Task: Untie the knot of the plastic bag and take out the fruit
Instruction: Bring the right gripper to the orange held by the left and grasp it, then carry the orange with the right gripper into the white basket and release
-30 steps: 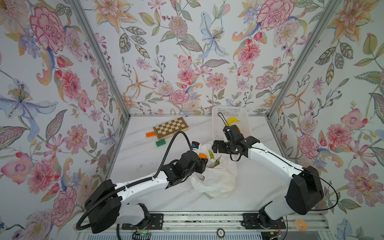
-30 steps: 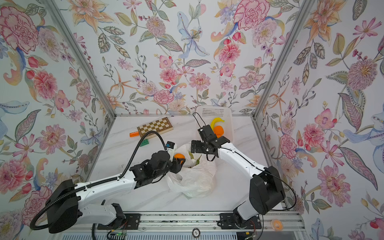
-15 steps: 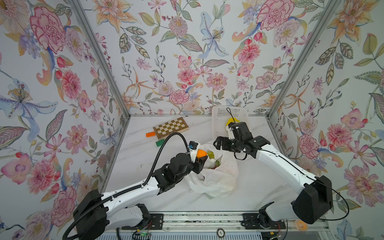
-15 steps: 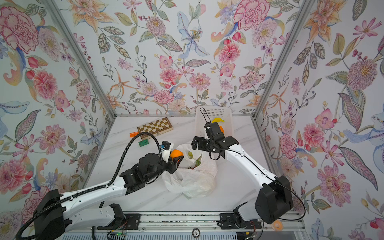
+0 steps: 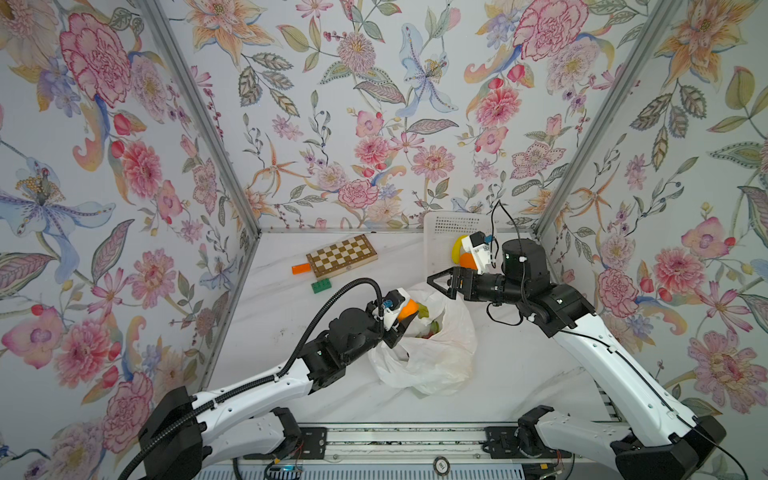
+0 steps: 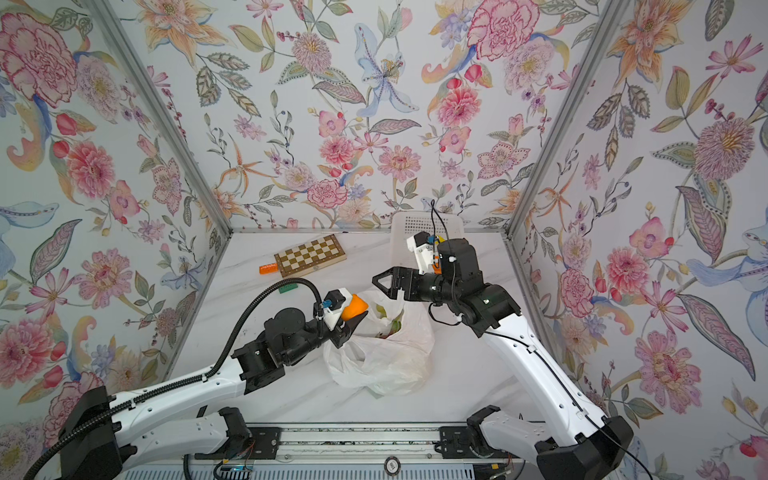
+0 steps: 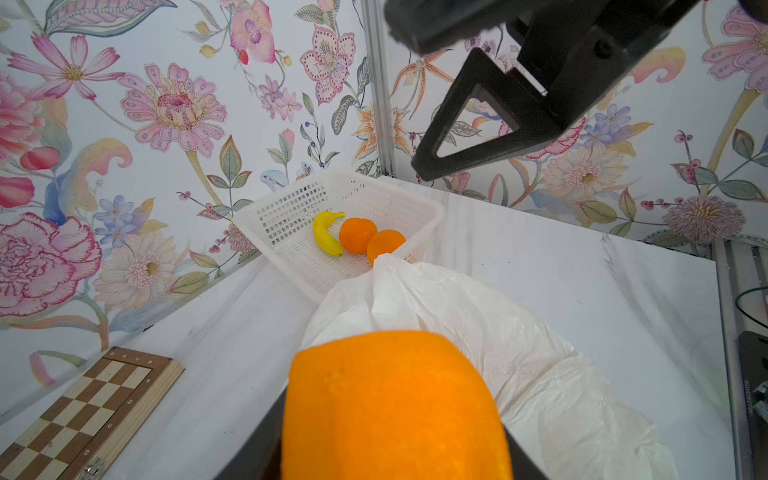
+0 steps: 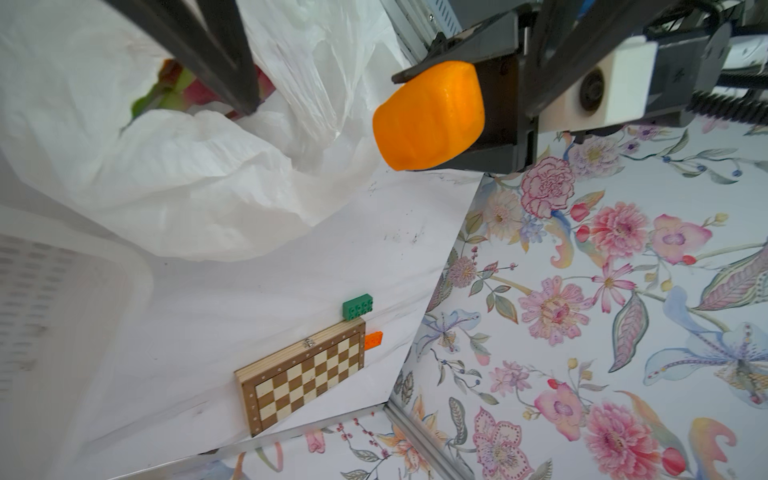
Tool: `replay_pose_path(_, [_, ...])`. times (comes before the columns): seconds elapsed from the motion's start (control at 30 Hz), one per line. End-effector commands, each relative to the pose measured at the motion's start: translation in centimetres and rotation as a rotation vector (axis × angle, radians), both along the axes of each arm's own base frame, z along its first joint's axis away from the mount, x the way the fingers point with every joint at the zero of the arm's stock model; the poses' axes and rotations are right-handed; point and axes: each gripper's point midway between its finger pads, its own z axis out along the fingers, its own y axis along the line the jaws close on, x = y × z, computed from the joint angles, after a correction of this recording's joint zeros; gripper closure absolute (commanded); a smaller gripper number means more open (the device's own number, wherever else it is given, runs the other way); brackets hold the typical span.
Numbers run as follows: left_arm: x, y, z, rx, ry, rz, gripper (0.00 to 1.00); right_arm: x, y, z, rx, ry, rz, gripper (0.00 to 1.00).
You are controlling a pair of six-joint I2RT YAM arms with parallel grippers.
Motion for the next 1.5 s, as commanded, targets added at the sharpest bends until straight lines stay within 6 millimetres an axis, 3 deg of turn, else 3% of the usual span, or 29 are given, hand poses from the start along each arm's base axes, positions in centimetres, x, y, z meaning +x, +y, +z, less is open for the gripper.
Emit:
replay_pose_path(0.0, [-1.2,-1.0,4.1,-0.033,-0.121,-0.084,0.53,-2.3,1.3,1.4,0.072,-0.015,0.127,0.01])
replay_pose_path(0.37, [-2.3,-2.0,6.9,-0.057,-0.173,-0.172,0.51,-4.9,4.7,0.5,0.062,-0.003,0.292,0.01])
replay_pose_path(0.6, [-2.5,-2.3,8.1,-0.075,-0.203,-0.189,0.51,-5.4,5.5,-0.6,0.053,0.031,0.332,0.14])
replay_pose_path(0.8, [-2.5,-2.6,8.5,-0.059,-0.227,-0.201,0.51,-5.7,6.2,-1.4,0.041,0.049,0.360,0.13])
replay_pose_path(0.93, [-2.6,-2.8,8.5,-0.039,-0.231,-0.214,0.50,-5.4,6.4,-1.6,0.032,0.050,0.351,0.22])
replay_pose_path(1.27, [-2.3,-2.0,8.2,-0.035,-0.214,-0.164,0.22,-3.4,5.2,0.2,0.013,-0.036,0.231,0.44])
replay_pose_path(1.47, [-0.4,0.3,7.8,-0.036,-0.128,0.018,0.11,0.1,2.7,1.9,0.006,-0.084,0.065,0.45])
